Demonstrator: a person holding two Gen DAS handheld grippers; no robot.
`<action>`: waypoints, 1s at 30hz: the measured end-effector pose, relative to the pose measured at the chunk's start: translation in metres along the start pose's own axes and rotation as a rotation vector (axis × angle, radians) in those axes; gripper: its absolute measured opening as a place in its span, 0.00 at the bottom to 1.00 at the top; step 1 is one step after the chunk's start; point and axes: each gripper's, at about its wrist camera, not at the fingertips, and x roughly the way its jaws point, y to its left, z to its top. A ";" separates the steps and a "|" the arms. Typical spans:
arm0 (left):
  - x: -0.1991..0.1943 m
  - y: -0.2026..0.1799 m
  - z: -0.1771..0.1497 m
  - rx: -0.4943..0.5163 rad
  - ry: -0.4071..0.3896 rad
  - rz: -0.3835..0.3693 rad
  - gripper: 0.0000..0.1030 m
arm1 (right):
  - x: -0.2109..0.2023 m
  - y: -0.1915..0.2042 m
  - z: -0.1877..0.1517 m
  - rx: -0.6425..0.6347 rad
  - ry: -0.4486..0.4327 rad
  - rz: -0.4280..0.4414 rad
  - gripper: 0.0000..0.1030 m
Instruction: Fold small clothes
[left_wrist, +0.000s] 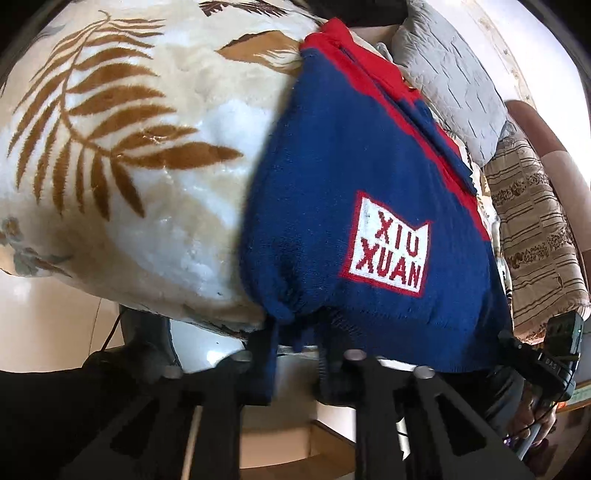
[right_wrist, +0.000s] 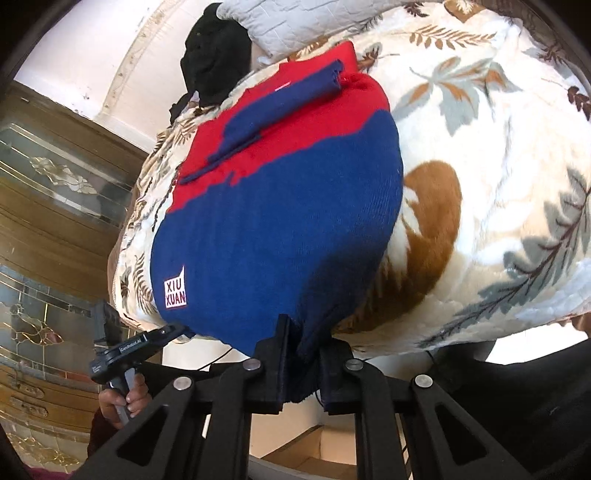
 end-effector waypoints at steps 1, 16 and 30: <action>-0.002 0.000 0.000 -0.005 -0.004 -0.006 0.11 | 0.002 0.000 0.000 -0.001 0.003 -0.003 0.14; -0.003 0.002 -0.002 -0.013 0.018 0.037 0.41 | 0.008 -0.001 -0.002 0.023 0.014 0.023 0.14; -0.041 -0.022 0.003 0.086 -0.141 -0.093 0.06 | -0.012 0.008 0.008 0.042 -0.017 0.138 0.14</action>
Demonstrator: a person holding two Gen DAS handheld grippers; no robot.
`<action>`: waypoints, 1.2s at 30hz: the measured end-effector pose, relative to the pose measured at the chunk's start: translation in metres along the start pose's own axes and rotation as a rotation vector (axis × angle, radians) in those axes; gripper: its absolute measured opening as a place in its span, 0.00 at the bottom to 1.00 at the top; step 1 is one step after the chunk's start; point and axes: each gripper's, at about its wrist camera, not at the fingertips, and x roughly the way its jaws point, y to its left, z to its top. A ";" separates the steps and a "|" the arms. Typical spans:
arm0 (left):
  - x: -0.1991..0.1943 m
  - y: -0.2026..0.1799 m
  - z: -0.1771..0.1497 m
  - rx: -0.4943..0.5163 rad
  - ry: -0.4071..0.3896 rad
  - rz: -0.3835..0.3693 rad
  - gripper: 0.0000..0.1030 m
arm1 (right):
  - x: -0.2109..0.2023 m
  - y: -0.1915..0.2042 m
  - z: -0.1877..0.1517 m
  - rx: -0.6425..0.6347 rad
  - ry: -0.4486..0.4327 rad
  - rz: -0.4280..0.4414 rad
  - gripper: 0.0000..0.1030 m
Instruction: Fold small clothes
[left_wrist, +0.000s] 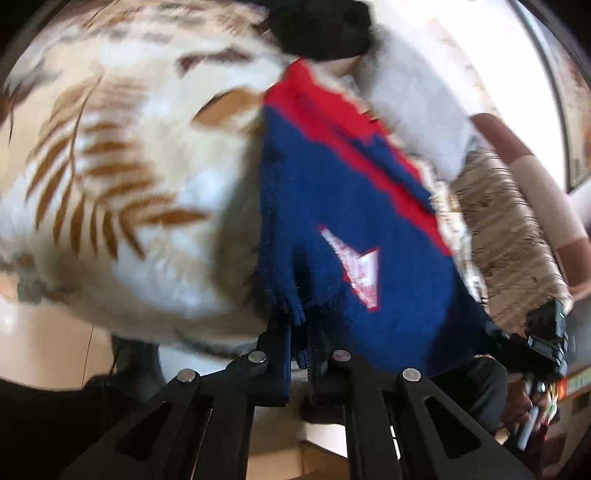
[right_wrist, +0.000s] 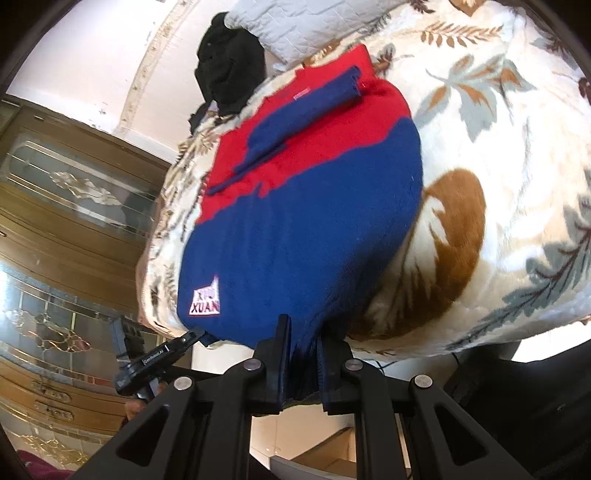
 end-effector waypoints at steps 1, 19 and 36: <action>-0.008 -0.007 0.005 0.028 -0.013 -0.017 0.06 | -0.003 0.001 0.002 0.000 -0.004 0.010 0.14; -0.009 0.010 0.019 0.055 0.047 0.032 0.05 | 0.015 -0.030 0.018 0.119 0.083 -0.025 0.16; 0.020 0.009 0.013 0.050 0.135 0.080 0.19 | 0.033 -0.080 -0.006 0.221 0.102 -0.183 0.64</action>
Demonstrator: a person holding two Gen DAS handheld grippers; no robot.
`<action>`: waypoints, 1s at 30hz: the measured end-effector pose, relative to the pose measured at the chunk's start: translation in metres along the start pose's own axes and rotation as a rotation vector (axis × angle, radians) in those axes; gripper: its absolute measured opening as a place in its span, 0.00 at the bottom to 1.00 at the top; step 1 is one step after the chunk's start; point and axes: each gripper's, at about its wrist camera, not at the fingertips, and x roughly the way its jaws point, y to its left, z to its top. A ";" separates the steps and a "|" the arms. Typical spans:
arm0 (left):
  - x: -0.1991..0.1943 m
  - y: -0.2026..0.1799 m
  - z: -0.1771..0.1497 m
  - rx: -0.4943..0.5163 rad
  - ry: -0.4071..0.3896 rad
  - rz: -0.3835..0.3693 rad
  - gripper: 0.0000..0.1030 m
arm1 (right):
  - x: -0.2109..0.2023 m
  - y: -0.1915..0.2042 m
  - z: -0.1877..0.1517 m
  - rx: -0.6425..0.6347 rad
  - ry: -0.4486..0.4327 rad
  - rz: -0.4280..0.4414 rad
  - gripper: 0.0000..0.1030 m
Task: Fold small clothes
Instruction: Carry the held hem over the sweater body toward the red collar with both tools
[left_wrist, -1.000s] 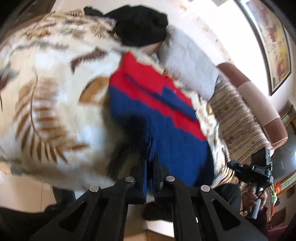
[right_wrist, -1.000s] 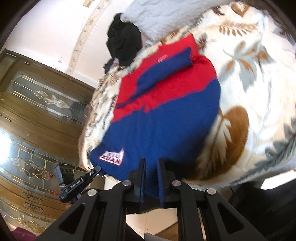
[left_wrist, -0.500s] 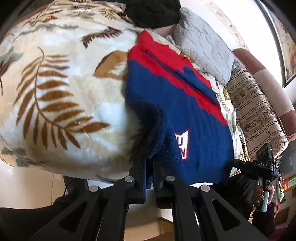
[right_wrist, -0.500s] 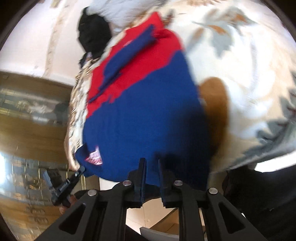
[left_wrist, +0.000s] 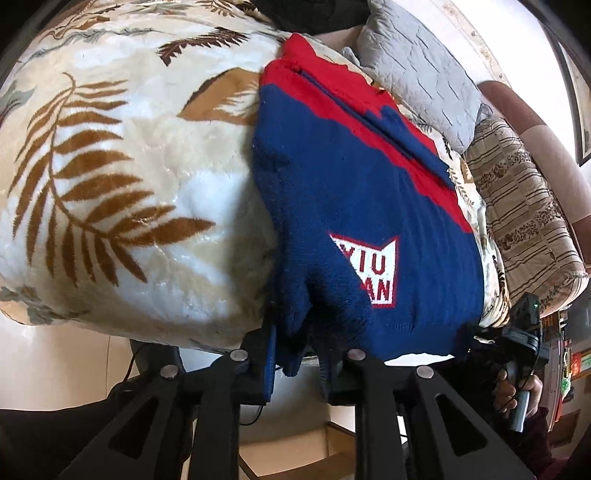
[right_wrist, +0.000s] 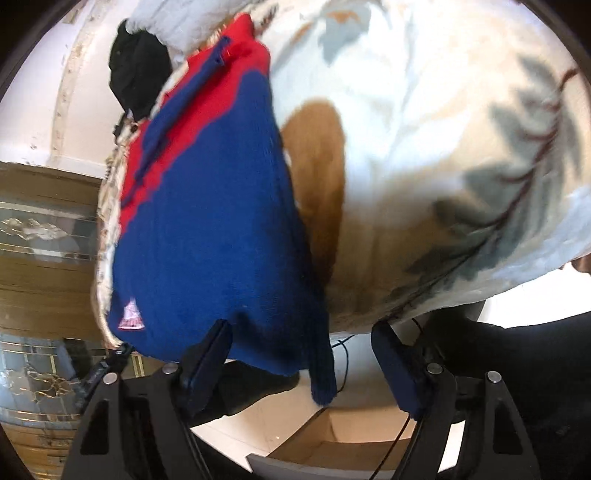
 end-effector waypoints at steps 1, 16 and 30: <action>0.001 0.000 -0.001 0.007 0.002 -0.003 0.17 | 0.007 0.000 -0.001 0.011 0.010 0.012 0.38; -0.050 -0.011 0.017 0.033 -0.108 -0.170 0.05 | -0.067 0.081 0.006 -0.217 -0.085 0.178 0.10; -0.080 -0.036 0.126 0.038 -0.187 -0.281 0.05 | -0.122 0.121 0.108 -0.233 -0.283 0.266 0.08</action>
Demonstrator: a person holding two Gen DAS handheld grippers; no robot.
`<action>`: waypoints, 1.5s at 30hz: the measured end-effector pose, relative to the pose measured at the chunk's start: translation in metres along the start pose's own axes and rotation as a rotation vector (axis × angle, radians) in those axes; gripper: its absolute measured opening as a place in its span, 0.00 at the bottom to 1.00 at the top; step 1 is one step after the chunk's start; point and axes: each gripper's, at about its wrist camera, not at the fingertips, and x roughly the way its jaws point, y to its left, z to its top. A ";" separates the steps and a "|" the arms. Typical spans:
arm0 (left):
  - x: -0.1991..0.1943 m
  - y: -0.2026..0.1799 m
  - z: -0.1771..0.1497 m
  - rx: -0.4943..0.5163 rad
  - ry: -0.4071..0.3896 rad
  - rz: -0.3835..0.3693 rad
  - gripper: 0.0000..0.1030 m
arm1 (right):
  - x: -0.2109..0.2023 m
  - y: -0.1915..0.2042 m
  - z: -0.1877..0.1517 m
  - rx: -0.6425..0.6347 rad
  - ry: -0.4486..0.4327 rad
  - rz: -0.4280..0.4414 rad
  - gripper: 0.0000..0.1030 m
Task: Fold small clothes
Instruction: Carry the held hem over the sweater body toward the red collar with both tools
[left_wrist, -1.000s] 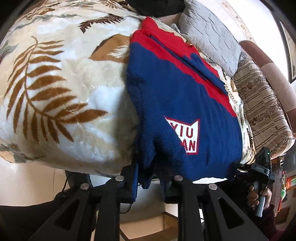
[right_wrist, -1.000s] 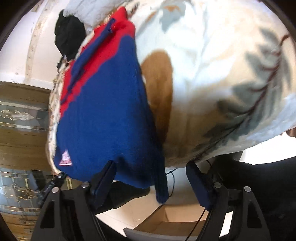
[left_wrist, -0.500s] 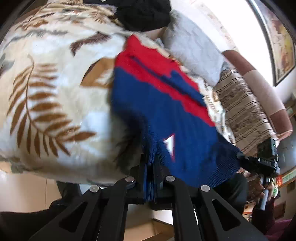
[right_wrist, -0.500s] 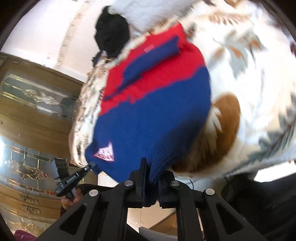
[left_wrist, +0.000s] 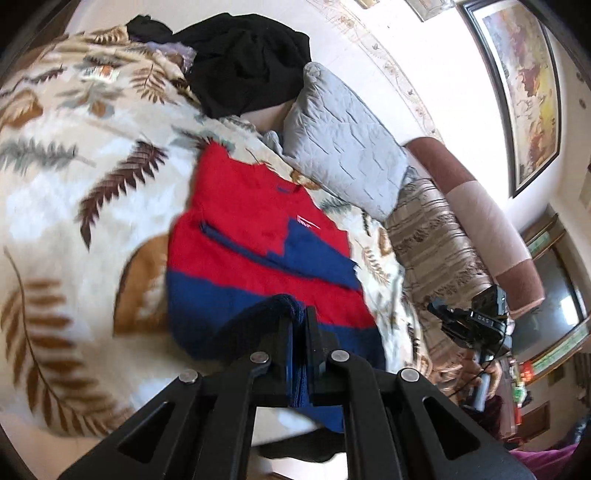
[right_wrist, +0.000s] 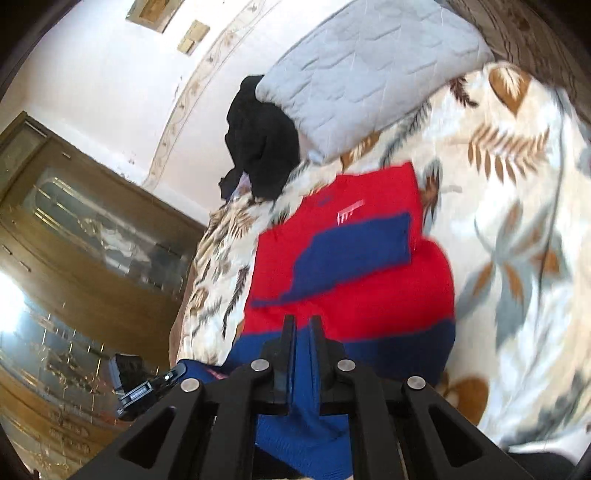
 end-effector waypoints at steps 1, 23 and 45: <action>0.003 0.000 0.002 -0.002 0.001 -0.004 0.05 | 0.003 -0.002 0.006 0.005 0.023 -0.013 0.08; -0.024 -0.026 -0.031 0.090 -0.039 -0.011 0.05 | 0.099 -0.037 -0.113 0.267 0.420 -0.328 0.60; 0.041 -0.014 0.137 0.041 -0.155 0.031 0.05 | 0.094 -0.023 0.084 0.169 0.000 -0.006 0.15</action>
